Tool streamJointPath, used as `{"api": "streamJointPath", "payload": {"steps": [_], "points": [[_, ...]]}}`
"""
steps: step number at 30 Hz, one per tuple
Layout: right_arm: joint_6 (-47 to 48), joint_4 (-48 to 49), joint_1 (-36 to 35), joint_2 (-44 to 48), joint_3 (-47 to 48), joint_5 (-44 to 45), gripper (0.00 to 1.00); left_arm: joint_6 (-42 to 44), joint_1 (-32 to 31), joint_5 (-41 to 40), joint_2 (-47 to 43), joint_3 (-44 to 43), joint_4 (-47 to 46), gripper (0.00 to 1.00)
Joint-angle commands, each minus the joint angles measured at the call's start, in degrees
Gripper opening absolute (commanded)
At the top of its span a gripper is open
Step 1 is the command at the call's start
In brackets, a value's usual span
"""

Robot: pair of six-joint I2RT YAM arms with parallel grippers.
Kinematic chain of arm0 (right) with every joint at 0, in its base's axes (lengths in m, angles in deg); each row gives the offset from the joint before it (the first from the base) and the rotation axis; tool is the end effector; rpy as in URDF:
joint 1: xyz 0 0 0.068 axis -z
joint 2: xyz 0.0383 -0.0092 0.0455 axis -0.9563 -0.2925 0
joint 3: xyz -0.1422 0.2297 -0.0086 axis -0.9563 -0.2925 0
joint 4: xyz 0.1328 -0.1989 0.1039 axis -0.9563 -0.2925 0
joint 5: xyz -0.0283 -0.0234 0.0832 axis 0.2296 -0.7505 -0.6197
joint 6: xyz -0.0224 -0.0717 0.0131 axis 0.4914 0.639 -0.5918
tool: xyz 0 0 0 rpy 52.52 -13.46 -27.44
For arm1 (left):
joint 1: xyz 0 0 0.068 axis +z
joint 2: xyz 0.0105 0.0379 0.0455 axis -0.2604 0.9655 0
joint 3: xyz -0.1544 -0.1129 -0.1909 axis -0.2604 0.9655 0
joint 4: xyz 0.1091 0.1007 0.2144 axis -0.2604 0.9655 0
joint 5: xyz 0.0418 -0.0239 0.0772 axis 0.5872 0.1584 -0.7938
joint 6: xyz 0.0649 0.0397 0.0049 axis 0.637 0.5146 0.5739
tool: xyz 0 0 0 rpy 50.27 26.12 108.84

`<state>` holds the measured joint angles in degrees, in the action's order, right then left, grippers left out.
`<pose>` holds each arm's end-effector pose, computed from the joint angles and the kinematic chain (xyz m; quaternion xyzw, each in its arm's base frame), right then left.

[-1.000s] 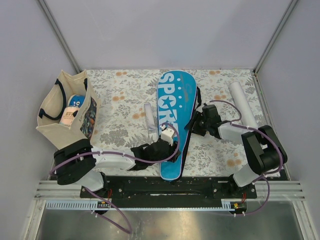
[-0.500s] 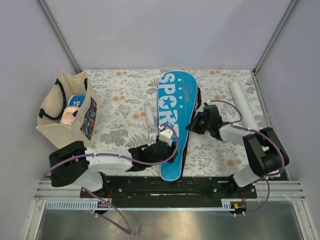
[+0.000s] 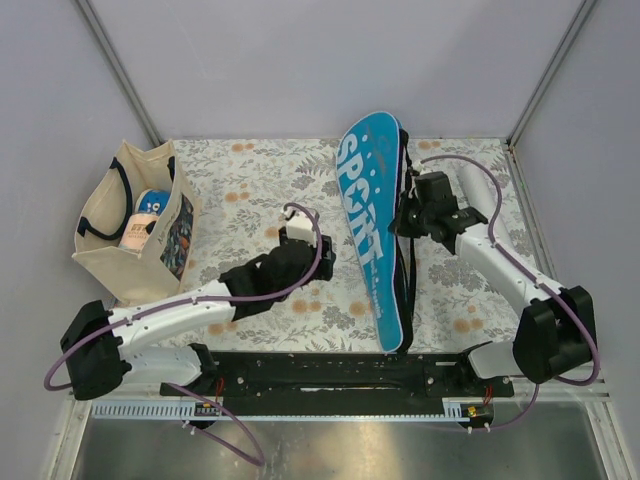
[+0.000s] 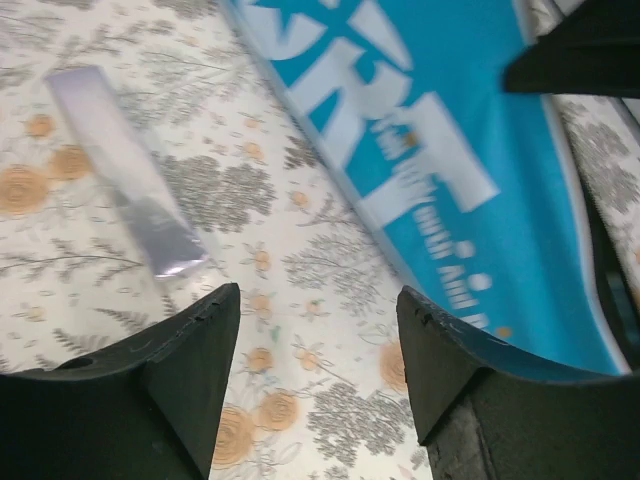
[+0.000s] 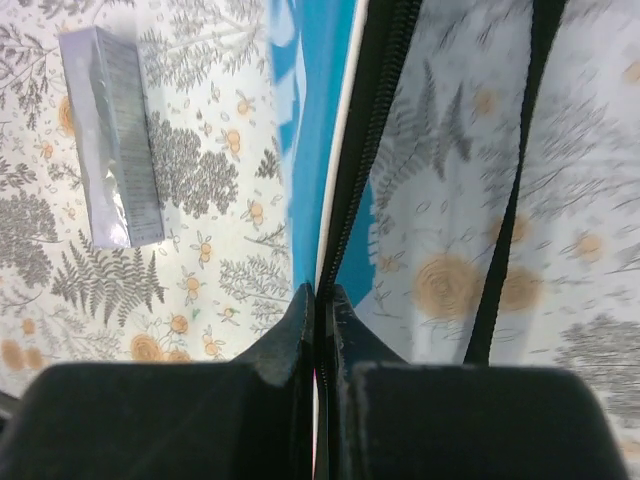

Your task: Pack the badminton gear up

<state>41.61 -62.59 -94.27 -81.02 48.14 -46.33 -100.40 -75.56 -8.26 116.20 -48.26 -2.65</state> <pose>0.2954 0.1215 0.2374 0.0152 0.9188 0.1943 0.3433 0.1698 -0.2391 0.2552 0.1093 0.8336 -0.2065 0.5005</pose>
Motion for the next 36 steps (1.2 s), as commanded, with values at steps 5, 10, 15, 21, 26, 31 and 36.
{"api": "streamJointPath", "payload": {"steps": [5, 10, 15, 21, 26, 31, 36], "points": [[20.8, -5.8, 0.0, 1.8, 14.2, 8.4, 0.00, 0.9, 11.3, -1.5, -4.2, -7.3, 8.7, 0.68], [28.5, -3.9, -2.2, 2.1, 12.1, 12.7, 0.00, 0.2, 16.5, -0.8, -2.9, -10.2, 8.0, 0.71], [35.9, -0.5, -8.4, 0.7, 8.0, 16.8, 0.00, -2.4, 23.4, 6.9, 1.2, -15.0, 3.6, 0.73], [43.2, 2.9, -12.0, -1.5, 6.2, 22.8, 0.00, -5.2, 29.5, 12.7, 9.2, -24.0, 5.3, 0.73], [46.7, 6.5, -13.3, -0.3, 2.2, 20.2, 0.00, -5.2, 33.6, 14.8, 14.1, -29.5, 3.8, 0.73], [54.0, 14.8, -17.0, 2.9, -4.8, 17.9, 0.00, -6.8, 37.3, 19.5, 19.4, -35.4, 3.1, 0.73], [55.9, 14.0, -17.0, 3.3, -5.4, 20.7, 0.00, -6.8, 39.2, 20.1, 22.7, -39.5, 4.3, 0.74]]}}
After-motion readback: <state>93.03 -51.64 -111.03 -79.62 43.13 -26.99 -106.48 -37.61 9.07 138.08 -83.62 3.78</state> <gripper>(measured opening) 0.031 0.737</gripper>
